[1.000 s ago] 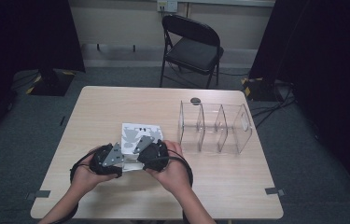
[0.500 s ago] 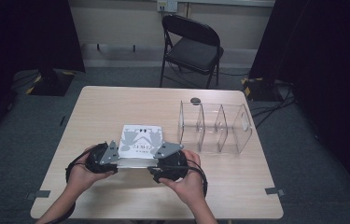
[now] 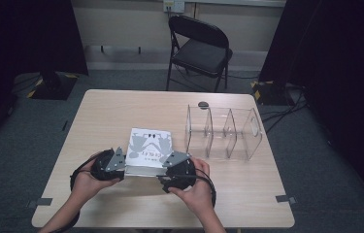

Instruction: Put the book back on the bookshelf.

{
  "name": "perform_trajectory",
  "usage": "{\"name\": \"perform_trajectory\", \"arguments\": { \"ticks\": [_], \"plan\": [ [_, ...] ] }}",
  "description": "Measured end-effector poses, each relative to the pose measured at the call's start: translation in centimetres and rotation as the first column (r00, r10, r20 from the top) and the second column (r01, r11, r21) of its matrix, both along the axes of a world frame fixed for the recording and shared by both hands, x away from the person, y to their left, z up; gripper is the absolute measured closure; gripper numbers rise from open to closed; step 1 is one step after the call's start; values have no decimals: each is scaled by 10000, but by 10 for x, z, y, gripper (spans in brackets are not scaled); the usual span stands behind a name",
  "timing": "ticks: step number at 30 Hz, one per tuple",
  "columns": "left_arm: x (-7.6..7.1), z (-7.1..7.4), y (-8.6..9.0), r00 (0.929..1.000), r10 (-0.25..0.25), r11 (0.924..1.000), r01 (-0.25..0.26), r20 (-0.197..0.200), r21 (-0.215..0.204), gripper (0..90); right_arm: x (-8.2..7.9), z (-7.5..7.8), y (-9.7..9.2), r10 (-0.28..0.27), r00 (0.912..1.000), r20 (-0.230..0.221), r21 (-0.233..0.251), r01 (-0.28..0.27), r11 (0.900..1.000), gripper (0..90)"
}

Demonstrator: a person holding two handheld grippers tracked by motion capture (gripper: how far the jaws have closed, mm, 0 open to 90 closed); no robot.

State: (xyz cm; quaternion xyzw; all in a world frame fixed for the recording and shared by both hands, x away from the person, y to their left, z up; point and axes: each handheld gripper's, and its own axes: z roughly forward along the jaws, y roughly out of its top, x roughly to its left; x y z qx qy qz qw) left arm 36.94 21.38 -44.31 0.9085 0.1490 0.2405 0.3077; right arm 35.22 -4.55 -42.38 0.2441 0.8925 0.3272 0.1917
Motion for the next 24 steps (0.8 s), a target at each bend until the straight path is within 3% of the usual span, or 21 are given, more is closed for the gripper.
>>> {"name": "perform_trajectory", "arguments": {
  "ticks": [8,14,17,19,24],
  "plan": [
    [2,-3,2,9998,23,10000,-23,-220,4,530,1,3,12,33,9998,184,-251,-29,9997,132],
    [2,-2,2,9996,-2,10000,2,-268,6,529,-3,0,7,-72,9999,104,-307,75,9995,141],
    [3,-3,3,9994,26,10000,-28,-357,-42,529,-6,-9,0,-260,9995,-163,-92,259,9996,170],
    [2,-3,3,9991,56,10000,-56,-428,7,530,-5,-18,-5,-322,9970,-710,8,324,9995,181],
    [2,-2,1,9991,-9,10000,11,-428,33,528,-4,-27,-9,-458,9951,-875,202,478,9987,200]
  ]
}}
